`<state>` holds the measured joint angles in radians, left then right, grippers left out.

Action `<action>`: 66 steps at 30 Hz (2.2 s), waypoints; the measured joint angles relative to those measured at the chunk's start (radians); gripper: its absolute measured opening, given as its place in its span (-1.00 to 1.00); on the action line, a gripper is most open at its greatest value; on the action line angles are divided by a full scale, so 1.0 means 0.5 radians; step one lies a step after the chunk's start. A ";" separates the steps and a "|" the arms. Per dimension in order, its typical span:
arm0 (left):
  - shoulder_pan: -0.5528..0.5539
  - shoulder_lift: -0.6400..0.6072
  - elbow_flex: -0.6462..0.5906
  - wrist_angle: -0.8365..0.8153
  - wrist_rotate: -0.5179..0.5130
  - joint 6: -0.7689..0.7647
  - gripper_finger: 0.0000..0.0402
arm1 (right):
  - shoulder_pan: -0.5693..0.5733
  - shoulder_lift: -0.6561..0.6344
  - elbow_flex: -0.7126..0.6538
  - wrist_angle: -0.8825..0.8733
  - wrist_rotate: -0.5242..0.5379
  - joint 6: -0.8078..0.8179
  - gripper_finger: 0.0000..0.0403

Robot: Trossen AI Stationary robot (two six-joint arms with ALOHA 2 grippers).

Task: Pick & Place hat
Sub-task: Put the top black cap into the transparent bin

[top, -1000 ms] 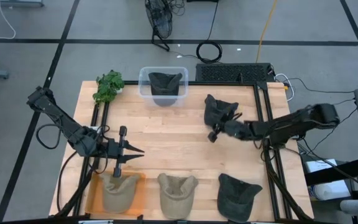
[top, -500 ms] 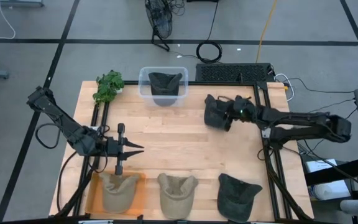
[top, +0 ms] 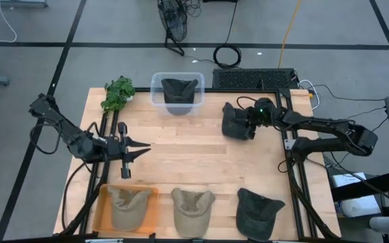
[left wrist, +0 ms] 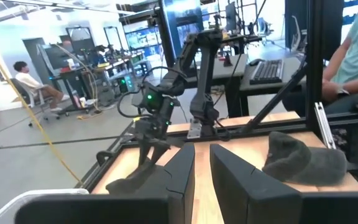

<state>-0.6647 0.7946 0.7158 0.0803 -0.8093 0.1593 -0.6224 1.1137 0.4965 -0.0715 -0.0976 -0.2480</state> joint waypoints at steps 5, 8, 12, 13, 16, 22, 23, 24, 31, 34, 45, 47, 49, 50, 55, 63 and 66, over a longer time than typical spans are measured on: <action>0.007 -0.009 0.000 -0.004 0.001 0.048 -0.69 | 0.000 -0.005 0.000 0.016 -0.040 0.000 -0.29; 0.007 -0.009 0.000 -0.003 0.001 0.094 -0.69 | 0.000 -0.005 0.000 0.045 -0.147 0.010 -0.29; 0.007 -0.008 0.000 -0.003 0.001 0.103 -0.69 | 0.000 -0.005 0.000 0.075 -0.179 0.048 -0.30; 0.007 -0.008 0.000 -0.003 0.002 0.097 -0.69 | 0.000 -0.005 0.000 0.075 -0.177 0.049 -0.30; 0.007 -0.007 0.000 -0.004 0.002 0.088 -0.69 | 0.000 0.017 0.000 0.078 -0.178 0.053 -0.30; 0.007 -0.007 0.000 -0.004 0.003 0.076 -0.69 | 0.000 0.161 0.000 0.079 -0.165 0.064 -0.30; 0.007 -0.007 0.000 -0.004 0.002 0.076 -0.69 | 0.000 0.182 0.000 0.088 -0.147 0.052 -0.30; 0.007 -0.007 0.000 -0.004 0.001 0.077 -0.69 | 0.000 0.197 0.000 0.101 -0.116 0.049 -0.30; 0.007 -0.006 0.000 -0.013 0.000 0.083 -0.69 | 0.002 0.223 0.002 0.223 -0.014 0.000 -0.33; 0.007 -0.006 0.000 -0.018 -0.002 0.083 -0.69 | 0.018 0.218 0.002 0.222 -0.016 0.003 -0.40; 0.007 -0.006 0.000 -0.019 -0.006 0.084 -0.69 | 0.022 0.218 0.002 0.175 -0.023 0.053 -0.92; 0.007 -0.006 0.000 -0.019 -0.006 0.085 -0.69 | 0.022 0.217 0.002 0.175 -0.023 0.053 -0.98; 0.007 -0.006 0.000 -0.019 -0.006 0.087 -0.69 | 0.022 0.217 0.002 0.176 -0.023 0.053 -0.97; 0.007 -0.006 0.000 -0.019 -0.006 0.088 -0.69 | 0.022 0.217 0.002 0.176 -0.023 0.053 -0.97; 0.007 -0.006 0.000 -0.019 -0.006 0.089 -0.69 | 0.049 0.217 0.002 0.187 -0.007 0.050 -0.99; 0.007 -0.006 0.000 -0.019 -0.007 0.116 -0.69 | 0.326 0.170 -0.001 0.346 0.495 -0.125 -1.00; 0.018 -0.006 0.000 -0.019 -0.007 0.116 -0.69 | 0.474 0.133 -0.001 0.484 0.722 -0.219 -1.00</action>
<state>-0.6558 0.7918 0.7158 0.0708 -0.8127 0.2173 -0.3852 1.1802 0.4961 0.1705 0.2635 -0.3576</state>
